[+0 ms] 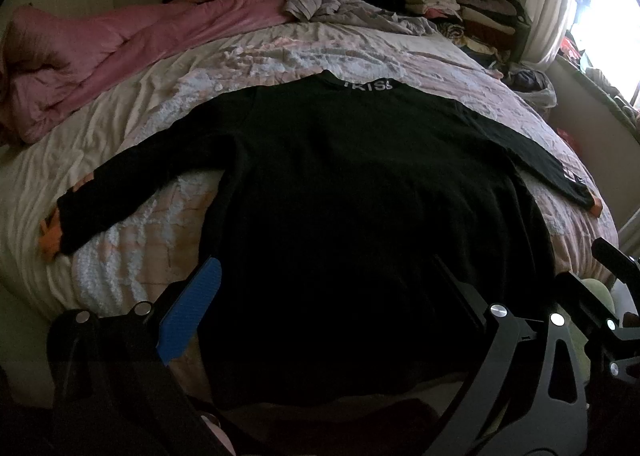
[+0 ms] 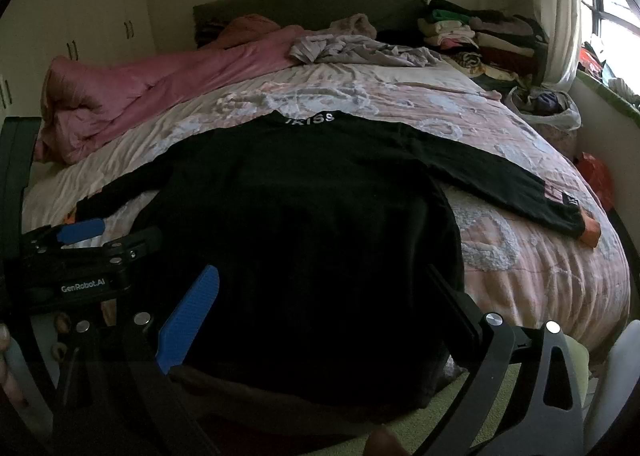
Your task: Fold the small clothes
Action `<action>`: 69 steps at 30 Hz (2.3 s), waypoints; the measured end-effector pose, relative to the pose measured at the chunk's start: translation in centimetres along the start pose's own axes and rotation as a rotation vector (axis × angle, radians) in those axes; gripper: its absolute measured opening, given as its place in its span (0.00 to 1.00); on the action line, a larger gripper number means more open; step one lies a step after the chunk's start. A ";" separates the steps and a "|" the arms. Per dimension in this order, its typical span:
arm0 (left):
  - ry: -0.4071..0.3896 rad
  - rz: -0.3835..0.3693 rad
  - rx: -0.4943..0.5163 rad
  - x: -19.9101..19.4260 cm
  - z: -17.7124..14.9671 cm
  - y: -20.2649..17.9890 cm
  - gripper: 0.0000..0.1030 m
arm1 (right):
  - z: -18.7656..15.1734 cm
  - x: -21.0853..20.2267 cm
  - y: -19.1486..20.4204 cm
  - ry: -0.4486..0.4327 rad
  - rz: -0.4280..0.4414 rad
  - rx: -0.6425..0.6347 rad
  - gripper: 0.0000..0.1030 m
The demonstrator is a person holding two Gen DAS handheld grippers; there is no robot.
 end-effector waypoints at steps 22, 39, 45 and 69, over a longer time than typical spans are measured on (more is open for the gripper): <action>0.005 0.001 0.014 0.4 0.8 0.8 0.91 | 0.6 0.6 -0.4 0.004 0.000 0.022 0.96; -0.003 -0.015 0.028 3.2 4.7 0.2 0.91 | 4.2 4.6 -2.4 0.008 -0.055 0.061 0.96; -0.009 -0.014 0.018 4.2 6.8 0.3 0.91 | 5.6 6.0 -3.8 0.012 -0.077 0.085 0.96; -0.008 -0.041 0.008 7.8 14.1 -0.6 0.91 | 14.2 9.6 -9.5 -0.018 -0.151 0.241 0.96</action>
Point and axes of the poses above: each gripper's, at about its wrist camera, not at the fingertips, and x roughly the way its jaws point, y to its left, z to its top, the point moved 1 cm from there along x, roughly the way its jaws point, and after that the axes turned 12 degrees about -z, right-handed, at the moved point
